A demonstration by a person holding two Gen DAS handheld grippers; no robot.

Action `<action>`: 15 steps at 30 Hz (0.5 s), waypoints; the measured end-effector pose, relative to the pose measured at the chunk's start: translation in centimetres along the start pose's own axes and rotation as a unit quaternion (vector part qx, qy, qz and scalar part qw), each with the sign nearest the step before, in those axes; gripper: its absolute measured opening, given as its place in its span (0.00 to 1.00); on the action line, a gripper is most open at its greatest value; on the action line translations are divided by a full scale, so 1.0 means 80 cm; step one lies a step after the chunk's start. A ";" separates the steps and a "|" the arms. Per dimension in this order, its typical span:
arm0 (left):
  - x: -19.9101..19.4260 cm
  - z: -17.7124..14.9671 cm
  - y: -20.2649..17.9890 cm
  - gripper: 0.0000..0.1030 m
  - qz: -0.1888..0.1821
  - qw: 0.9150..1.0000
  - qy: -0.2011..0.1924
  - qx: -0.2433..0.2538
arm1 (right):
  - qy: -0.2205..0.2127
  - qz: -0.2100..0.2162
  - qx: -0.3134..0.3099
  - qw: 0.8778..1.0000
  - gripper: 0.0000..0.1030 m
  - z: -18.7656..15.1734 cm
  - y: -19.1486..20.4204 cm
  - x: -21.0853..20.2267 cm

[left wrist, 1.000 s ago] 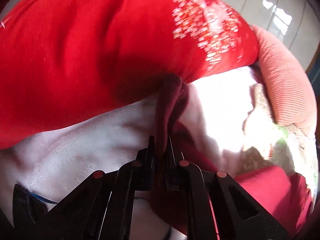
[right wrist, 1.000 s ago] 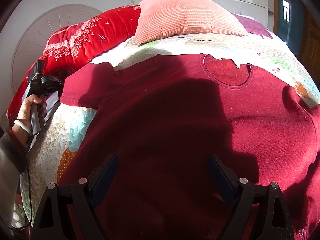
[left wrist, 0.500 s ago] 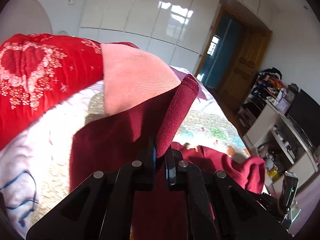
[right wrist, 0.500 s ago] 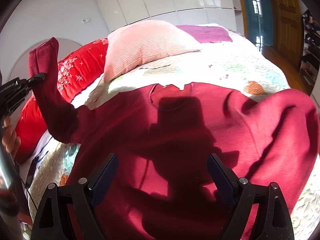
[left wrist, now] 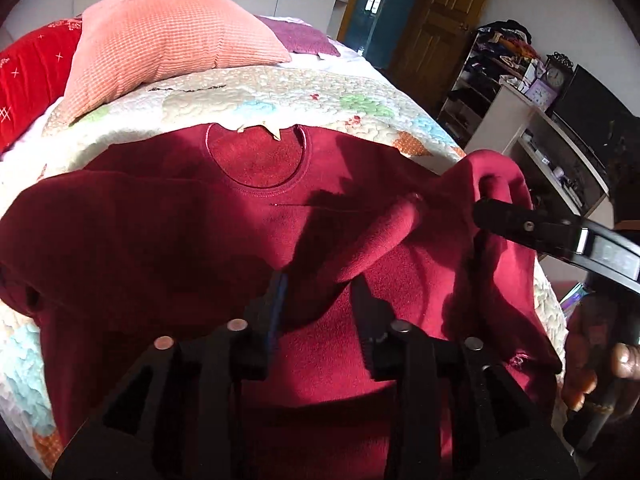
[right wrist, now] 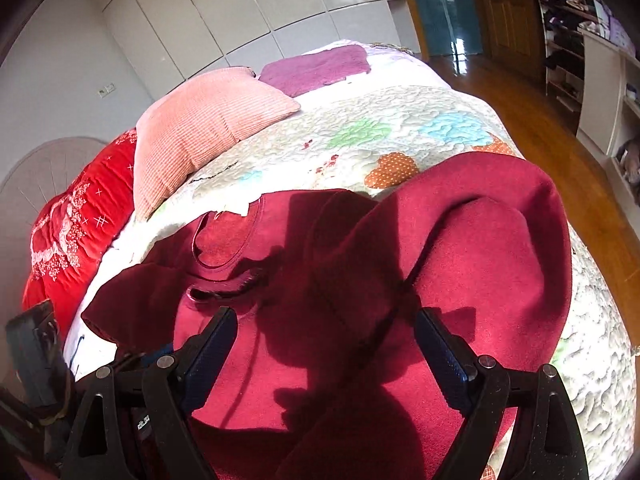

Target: Fold small clothes

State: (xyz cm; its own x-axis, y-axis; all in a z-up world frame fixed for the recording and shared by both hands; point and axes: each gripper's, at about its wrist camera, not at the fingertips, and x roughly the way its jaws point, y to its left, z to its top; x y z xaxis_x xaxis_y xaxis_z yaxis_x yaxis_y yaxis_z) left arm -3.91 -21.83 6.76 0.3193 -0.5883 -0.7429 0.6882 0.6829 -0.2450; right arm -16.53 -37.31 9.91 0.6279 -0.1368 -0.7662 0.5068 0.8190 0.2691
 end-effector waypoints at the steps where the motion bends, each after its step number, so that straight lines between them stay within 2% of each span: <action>1: -0.017 -0.002 0.006 0.50 0.001 1.000 -0.013 -0.002 | 0.005 0.006 -0.004 1.000 0.86 0.001 0.006 0.005; 3: -0.052 -0.004 0.021 0.57 0.018 0.999 -0.042 0.001 | 0.019 0.018 -0.015 1.000 0.86 0.004 0.016 0.021; 6: -0.092 -0.008 0.058 0.58 0.077 0.994 -0.072 -0.010 | 0.052 0.006 -0.039 0.998 0.86 0.005 0.033 0.049; 9: -0.112 -0.012 0.105 0.58 0.146 0.984 -0.089 -0.040 | 0.063 -0.020 -0.069 0.995 0.86 0.003 0.044 0.069; 11: -0.114 -0.015 0.141 0.58 0.175 0.978 -0.085 -0.075 | 0.067 -0.030 -0.096 0.993 0.86 -0.001 0.051 0.083; 13: -0.110 -0.021 0.168 0.58 0.180 0.974 -0.081 -0.107 | 0.065 -0.058 -0.136 0.987 0.72 -0.006 0.059 0.092; 14: -0.106 -0.023 0.176 0.58 0.182 0.973 -0.075 -0.118 | 0.053 -0.074 -0.157 0.983 0.50 -0.007 0.063 0.089; 15: -0.103 -0.026 0.181 0.58 0.181 0.973 -0.071 -0.123 | 0.039 -0.067 -0.169 0.983 0.20 -0.005 0.065 0.081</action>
State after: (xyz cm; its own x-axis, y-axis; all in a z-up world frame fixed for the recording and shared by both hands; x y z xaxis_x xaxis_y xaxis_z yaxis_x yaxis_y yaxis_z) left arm 2.11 -6.20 8.02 0.6105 -0.3316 -0.7193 0.3419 0.9295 -0.1383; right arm -10.10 -33.71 6.13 0.5146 -0.2234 -0.8278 0.3489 0.9365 -0.0358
